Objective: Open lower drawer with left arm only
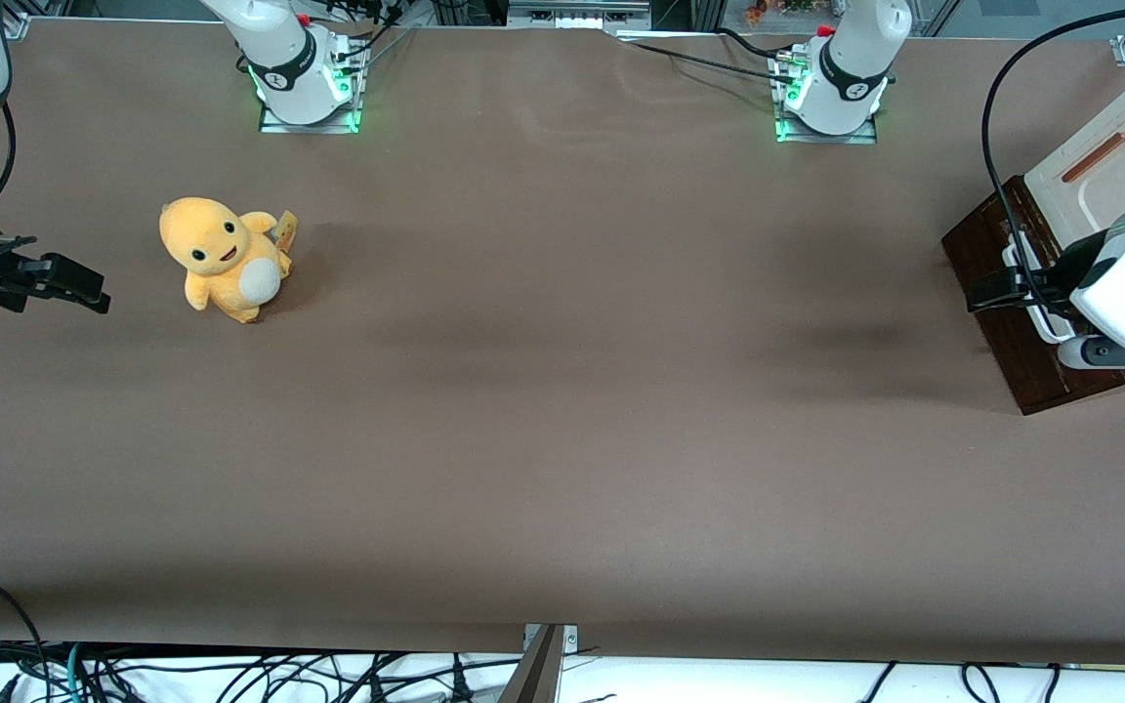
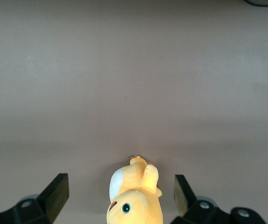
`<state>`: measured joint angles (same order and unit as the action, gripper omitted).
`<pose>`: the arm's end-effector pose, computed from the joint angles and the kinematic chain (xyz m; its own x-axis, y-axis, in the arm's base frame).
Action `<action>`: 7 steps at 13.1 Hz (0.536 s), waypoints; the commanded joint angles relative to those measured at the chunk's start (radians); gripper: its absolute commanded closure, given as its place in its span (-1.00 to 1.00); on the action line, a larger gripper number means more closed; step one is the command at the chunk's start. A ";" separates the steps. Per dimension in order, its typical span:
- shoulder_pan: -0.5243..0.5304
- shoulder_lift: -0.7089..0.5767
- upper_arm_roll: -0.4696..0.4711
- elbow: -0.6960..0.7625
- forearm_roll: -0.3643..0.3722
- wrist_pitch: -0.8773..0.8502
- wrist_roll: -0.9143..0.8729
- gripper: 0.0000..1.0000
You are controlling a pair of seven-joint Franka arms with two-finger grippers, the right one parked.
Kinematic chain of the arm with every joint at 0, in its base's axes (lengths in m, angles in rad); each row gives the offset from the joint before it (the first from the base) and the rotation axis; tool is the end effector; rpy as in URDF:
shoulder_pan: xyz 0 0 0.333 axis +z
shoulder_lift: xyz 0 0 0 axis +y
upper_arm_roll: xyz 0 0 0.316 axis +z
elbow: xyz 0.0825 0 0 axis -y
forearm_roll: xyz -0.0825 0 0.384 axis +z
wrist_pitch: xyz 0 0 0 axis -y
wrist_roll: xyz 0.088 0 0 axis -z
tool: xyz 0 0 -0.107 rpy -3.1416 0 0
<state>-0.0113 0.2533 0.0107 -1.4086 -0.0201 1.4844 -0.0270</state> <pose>0.6167 -0.0034 0.5446 0.9839 0.0248 -0.1769 0.0275 -0.9995 0.0126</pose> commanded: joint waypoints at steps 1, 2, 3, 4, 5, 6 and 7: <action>0.002 -0.008 0.000 0.002 -0.018 -0.018 0.027 -1.00; 0.002 -0.006 0.000 0.003 -0.018 -0.018 0.026 -1.00; 0.002 -0.005 0.000 0.003 -0.018 -0.016 0.026 -1.00; 0.002 -0.005 0.000 0.003 -0.020 -0.016 0.026 -1.00; 0.002 -0.003 0.000 0.002 -0.018 -0.018 0.026 -1.00; 0.002 -0.003 0.002 0.002 -0.018 -0.018 0.026 -1.00; 0.002 -0.003 0.000 0.002 -0.018 -0.018 0.026 -1.00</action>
<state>-0.0113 0.2547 0.0104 -1.4091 -0.0201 1.4793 -0.0250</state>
